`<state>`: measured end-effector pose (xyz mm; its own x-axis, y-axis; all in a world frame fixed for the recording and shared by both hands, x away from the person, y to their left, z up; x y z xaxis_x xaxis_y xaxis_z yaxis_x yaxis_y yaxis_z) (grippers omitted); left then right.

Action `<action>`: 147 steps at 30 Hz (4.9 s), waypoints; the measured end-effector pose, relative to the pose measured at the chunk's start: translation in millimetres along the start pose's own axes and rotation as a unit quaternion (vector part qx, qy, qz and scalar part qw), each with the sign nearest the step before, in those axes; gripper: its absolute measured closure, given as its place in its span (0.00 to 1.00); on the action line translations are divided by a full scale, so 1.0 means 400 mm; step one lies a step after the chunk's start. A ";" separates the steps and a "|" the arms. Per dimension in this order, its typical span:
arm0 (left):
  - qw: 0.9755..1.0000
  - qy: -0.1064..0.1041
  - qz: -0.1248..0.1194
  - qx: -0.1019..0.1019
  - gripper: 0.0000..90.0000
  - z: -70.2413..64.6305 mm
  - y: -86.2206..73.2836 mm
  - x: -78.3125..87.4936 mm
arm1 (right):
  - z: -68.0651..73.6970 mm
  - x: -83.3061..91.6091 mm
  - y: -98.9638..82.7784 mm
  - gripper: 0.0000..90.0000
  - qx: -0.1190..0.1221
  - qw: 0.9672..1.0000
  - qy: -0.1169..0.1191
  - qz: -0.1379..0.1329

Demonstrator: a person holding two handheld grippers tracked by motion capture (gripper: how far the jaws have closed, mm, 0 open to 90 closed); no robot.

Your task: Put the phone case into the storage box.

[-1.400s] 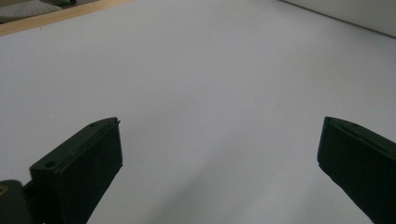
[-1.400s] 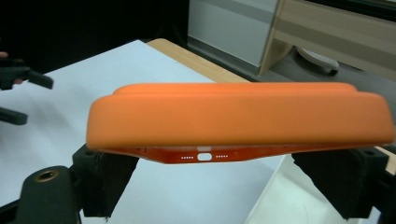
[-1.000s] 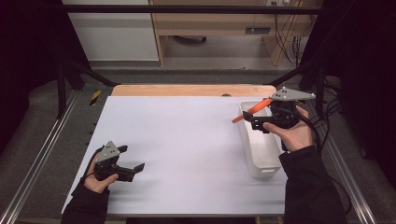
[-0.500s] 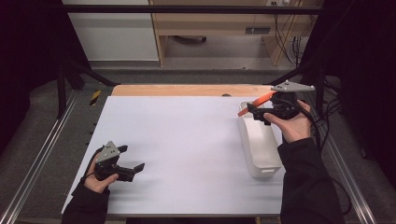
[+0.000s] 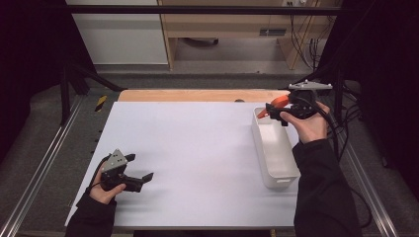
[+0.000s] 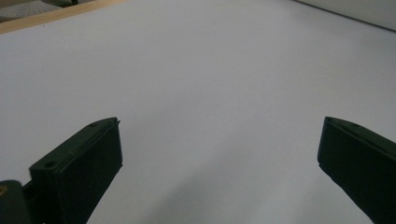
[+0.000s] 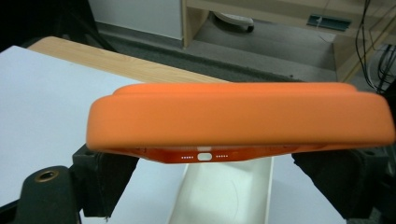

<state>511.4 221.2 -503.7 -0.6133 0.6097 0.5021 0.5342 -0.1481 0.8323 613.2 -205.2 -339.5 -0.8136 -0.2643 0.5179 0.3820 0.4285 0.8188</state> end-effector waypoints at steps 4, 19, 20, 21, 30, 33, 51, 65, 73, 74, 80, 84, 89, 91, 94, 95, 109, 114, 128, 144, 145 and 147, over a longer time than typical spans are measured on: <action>1.000 -0.002 0.001 0.000 0.00 -0.001 -0.001 -0.001 | -0.015 -0.017 -0.004 0.17 -0.010 1.000 -0.012 0.014; 1.000 -0.003 0.006 -0.002 0.00 -0.002 -0.005 -0.007 | -0.052 -0.070 -0.023 0.17 -0.047 0.996 -0.044 0.057; 1.000 -0.002 0.006 -0.003 0.00 -0.002 -0.005 -0.007 | -0.053 -0.073 -0.024 0.17 -0.048 0.996 -0.045 0.059; 1.000 -0.003 0.006 -0.002 0.00 -0.002 -0.006 -0.007 | -0.055 -0.077 -0.025 0.17 -0.047 0.996 -0.046 0.061; 1.000 -0.003 0.009 -0.004 0.00 -0.002 -0.009 -0.010 | -0.053 -0.117 -0.035 0.17 -0.055 0.994 -0.052 0.081; 1.000 -0.004 0.009 -0.004 0.00 -0.002 -0.009 -0.011 | -0.055 -0.129 -0.038 0.17 -0.060 0.993 -0.056 0.085; 1.000 -0.007 0.014 -0.009 0.00 -0.005 -0.012 -0.014 | -0.058 -0.195 -0.067 0.17 -0.068 0.988 -0.060 0.124; 1.000 -0.009 0.018 -0.011 0.00 -0.006 -0.016 -0.017 | -0.050 -0.252 -0.104 0.17 -0.071 0.984 -0.056 0.156; 1.000 -0.010 0.020 -0.013 0.00 -0.007 -0.017 -0.019 | -0.049 -0.277 -0.129 0.17 -0.075 0.982 -0.053 0.165; 1.000 -0.010 0.020 -0.013 0.00 -0.007 -0.018 -0.019 | -0.049 -0.279 -0.132 0.17 -0.074 0.982 -0.053 0.166; 1.000 -0.011 0.023 -0.015 0.00 -0.008 -0.020 -0.021 | -0.046 -0.298 -0.148 0.17 -0.079 0.980 -0.052 0.175; 1.000 -0.011 0.023 -0.015 0.00 -0.008 -0.021 -0.022 | -0.040 -0.312 -0.156 0.17 -0.079 0.979 -0.049 0.183; 1.000 -0.012 0.024 -0.015 0.00 -0.007 -0.022 -0.023 | -0.043 -0.331 -0.165 0.17 -0.077 0.977 -0.054 0.190; 1.000 -0.011 0.025 -0.015 0.00 -0.007 -0.023 -0.024 | -0.043 -0.338 -0.167 0.17 -0.081 0.977 -0.054 0.192; 0.999 -0.011 0.026 -0.015 0.00 -0.007 -0.024 -0.024 | -0.045 -0.344 -0.168 0.17 -0.081 0.977 -0.054 0.192; 0.999 -0.012 0.026 -0.015 0.00 -0.007 -0.024 -0.024 | -0.043 -0.345 -0.167 0.17 -0.085 0.976 -0.053 0.192; 0.999 -0.012 0.028 -0.016 0.00 -0.007 -0.026 -0.026 | -0.042 -0.352 -0.166 0.16 -0.079 0.978 -0.054 0.187; 0.999 -0.012 0.028 -0.015 0.00 -0.008 -0.026 -0.027 | -0.041 -0.356 -0.155 0.04 -0.080 0.982 -0.045 0.168; 0.999 -0.014 0.031 -0.018 0.00 -0.010 -0.028 -0.028 | -0.044 -0.347 -0.133 0.01 -0.061 0.988 -0.049 0.131; 0.999 -0.015 0.027 -0.020 0.00 -0.014 -0.025 -0.026 | 0.007 -0.244 -0.083 0.01 -0.037 0.998 -0.015 0.057; 0.999 -0.016 0.026 -0.020 0.00 -0.015 -0.024 -0.026 | 0.013 -0.235 -0.079 0.01 -0.035 0.998 -0.012 0.048; 0.999 -0.015 0.026 -0.021 0.00 -0.015 -0.024 -0.026 | 0.024 -0.216 -0.074 0.01 -0.028 0.999 -0.006 0.037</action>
<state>509.0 211.8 -515.6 -0.5665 0.6238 0.5385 0.5402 -0.2123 0.8143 668.0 -186.6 -410.8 -0.7876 -0.2236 0.5742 0.4643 0.3973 0.7916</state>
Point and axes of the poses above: each handheld gripper's, and its own axes: x roughly backward along the jaws, y roughly out of its top, z roughly to its left, the point moved 10 cm from there along -x, roughly forward along the jaws, and after that the axes turned 15 degrees about x, right-handed, at the moved point
